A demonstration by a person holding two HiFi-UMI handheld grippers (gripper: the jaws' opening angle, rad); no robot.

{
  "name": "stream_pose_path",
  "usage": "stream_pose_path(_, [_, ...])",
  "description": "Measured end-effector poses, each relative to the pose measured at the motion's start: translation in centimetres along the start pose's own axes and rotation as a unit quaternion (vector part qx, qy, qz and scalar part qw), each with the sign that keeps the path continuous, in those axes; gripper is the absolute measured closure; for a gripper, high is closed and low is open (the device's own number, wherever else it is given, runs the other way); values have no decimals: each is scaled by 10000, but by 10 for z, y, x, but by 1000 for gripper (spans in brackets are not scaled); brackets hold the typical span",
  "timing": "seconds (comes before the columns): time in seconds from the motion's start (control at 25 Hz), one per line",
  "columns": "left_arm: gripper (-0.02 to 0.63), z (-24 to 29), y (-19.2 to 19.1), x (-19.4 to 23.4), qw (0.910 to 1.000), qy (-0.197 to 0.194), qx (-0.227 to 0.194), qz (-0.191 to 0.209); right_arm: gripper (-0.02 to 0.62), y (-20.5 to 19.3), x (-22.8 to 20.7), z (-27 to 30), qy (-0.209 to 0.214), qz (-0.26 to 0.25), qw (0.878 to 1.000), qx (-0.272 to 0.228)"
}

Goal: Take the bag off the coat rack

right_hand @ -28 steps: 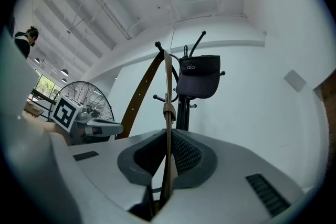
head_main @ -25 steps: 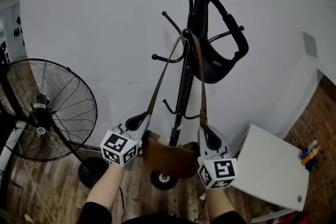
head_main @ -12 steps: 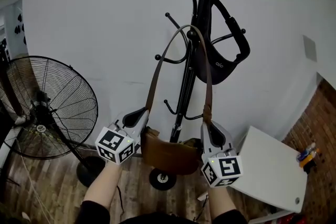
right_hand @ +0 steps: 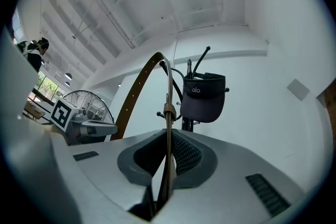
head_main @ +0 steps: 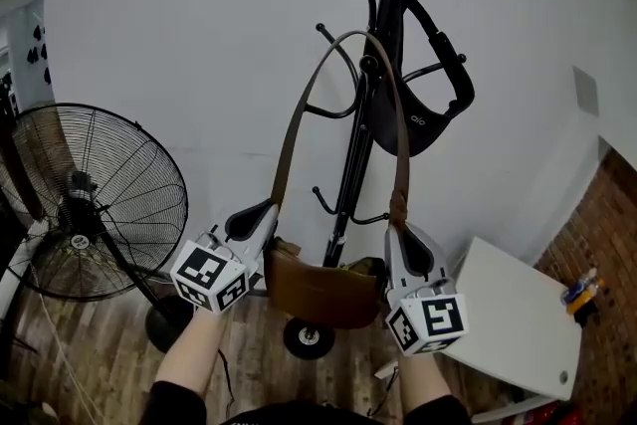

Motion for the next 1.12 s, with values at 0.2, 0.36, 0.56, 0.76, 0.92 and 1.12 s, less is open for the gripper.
stream_pose_path(0.2, [588,-18,1,-3,9999,-46,-89,-83,568,1,11,-13,-42,68,10000,-40])
stream_pose_path(0.36, [588,-35,-6,-6,9998,-79,-36,-170,568,-6,21,-24,-103,181,9998,36])
stream_pose_path(0.56, [588,-54,-24,-9,9991,-99,162,-374,568,-22,36,-36,-162,323,9990,253])
stream_pose_path(0.76, [588,-71,-40,-10,9977,-110,368,-563,568,-38,51,-45,-260,474,9975,462])
stream_pose_path(0.92, [587,-84,-49,-14,9967,-179,466,-634,568,-51,62,-55,-326,597,9959,601])
stream_pose_path(1.12, [588,-99,-61,-18,9953,-215,562,-760,568,-64,73,-66,-403,690,9939,758])
Point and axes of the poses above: the fingertips, and each gripper's own axes: z forward along the fingers, x to its left, y out of its top, the point moved 9 cm from there along -z, backward along the fingers, and after that the axes turned 5 degrees about y, right-handed, at the moved point
